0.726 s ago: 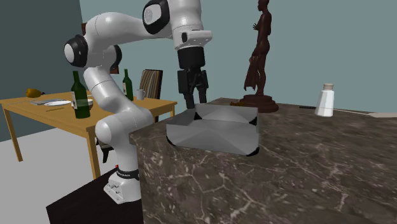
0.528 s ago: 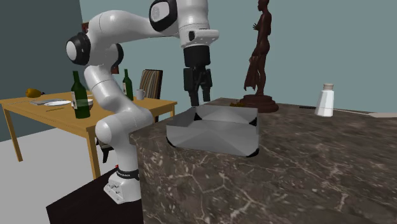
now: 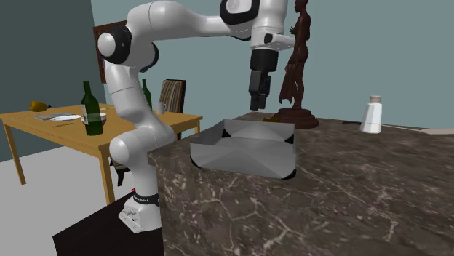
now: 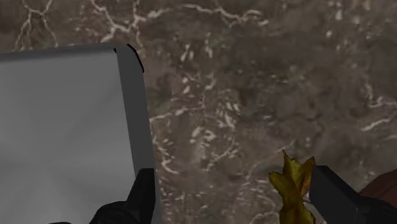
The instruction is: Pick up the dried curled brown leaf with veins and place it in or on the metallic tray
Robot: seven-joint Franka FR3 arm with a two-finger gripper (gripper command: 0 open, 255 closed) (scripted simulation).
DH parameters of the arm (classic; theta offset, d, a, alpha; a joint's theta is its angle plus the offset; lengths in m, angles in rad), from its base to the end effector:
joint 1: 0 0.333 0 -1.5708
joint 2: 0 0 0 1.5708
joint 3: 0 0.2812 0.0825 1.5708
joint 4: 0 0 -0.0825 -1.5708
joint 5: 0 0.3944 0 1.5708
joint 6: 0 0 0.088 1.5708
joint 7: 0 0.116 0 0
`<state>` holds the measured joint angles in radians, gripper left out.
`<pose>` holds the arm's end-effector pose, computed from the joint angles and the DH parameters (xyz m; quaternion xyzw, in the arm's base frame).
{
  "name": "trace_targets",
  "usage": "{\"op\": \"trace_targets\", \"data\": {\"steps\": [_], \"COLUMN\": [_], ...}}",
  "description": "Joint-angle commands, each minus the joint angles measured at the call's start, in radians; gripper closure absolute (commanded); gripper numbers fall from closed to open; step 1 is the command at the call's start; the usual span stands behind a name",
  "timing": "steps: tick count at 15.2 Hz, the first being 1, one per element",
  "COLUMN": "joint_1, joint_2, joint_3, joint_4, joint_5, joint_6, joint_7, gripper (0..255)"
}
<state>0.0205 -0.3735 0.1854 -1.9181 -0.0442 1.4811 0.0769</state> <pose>0.4376 0.0980 0.5937 0.9963 0.0557 -0.0268 0.0598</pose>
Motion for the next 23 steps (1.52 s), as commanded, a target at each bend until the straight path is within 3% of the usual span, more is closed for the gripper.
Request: {"op": "trace_targets", "data": {"steps": [1, 4, 12, 19, 20, 23], "joint_1": [0.011, 0.032, 0.031, 0.031, 0.031, 0.031], "joint_2": [0.087, 0.23, 0.179, 0.179, 0.177, 0.178], "joint_3": [0.045, 0.104, 0.091, 0.091, 0.092, 0.091], "joint_4": [0.086, 0.238, 0.084, 0.084, 0.082, 0.083], "joint_5": [-0.01, -0.033, -0.023, -0.023, -0.022, -0.023], "joint_6": [-0.055, -0.146, -0.04, -0.04, -0.04, -0.04], "joint_7": [0.052, 0.128, 0.119, 0.118, 0.119, 0.118], "gripper": [0, 0, 0, 0, 255, 255]}}
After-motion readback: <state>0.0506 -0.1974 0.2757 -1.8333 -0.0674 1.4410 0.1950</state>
